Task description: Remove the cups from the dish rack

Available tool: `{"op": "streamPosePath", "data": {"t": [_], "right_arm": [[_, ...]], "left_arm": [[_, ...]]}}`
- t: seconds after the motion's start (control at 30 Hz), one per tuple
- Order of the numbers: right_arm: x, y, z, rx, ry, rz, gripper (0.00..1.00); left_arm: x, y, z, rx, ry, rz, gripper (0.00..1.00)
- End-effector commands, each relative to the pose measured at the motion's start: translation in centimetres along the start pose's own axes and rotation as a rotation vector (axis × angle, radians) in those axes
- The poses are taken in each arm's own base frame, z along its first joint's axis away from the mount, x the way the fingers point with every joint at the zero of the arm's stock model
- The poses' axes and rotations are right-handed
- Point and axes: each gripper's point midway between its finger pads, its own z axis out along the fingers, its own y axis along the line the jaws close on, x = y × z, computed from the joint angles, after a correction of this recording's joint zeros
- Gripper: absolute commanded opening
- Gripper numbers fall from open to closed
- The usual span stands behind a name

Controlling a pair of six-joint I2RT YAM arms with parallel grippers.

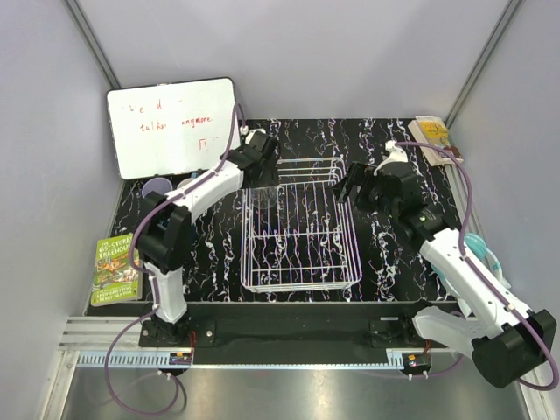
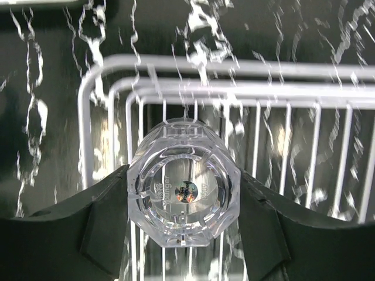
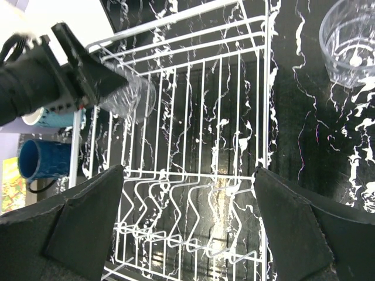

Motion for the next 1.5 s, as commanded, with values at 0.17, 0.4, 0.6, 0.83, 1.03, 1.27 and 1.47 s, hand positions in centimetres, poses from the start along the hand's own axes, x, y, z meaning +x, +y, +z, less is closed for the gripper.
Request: {"op": "streamPosePath", "data": {"t": [0.17,0.4,0.6,0.83,1.03,1.27,1.47], "right_arm": [[-2.0,0.8,-2.1,-0.023,-0.081,0.006,1.00],[-0.7,1.3,-2.7,-0.093,-0.073,0.047,1.00],[0.2,2.7,-4.1,-0.219,-0.078,0.044,0.99],[0.8,4.6,-5.4,-0.353,-0.068,0.032,0.98],[0.3,6.6,-6.4,-0.463,-0.083,0.043,0.98],[-0.9,9.2,-7.8,-0.614,-0.120,0.055,0.97],[-1.2,10.4,-6.8,-0.663,-0.105,0.066,0.96]], "left_arm": [[-8.0,-5.6,-14.6,0.404,-0.228,-0.045,0.00],[-6.4,-9.5,-20.2,0.849,-0.269,-0.102,0.00],[-4.5,-11.1,-23.6,1.136,-0.291,-0.138,0.00],[-3.9,-12.4,-26.9,1.367,-0.281,-0.183,0.00],[-3.9,-12.4,-28.0,1.426,-0.300,-0.198,0.00],[-2.9,-12.7,-27.4,1.428,-0.276,-0.207,0.00],[-2.2,-13.7,-27.8,1.456,-0.250,-0.198,0.00]]}}
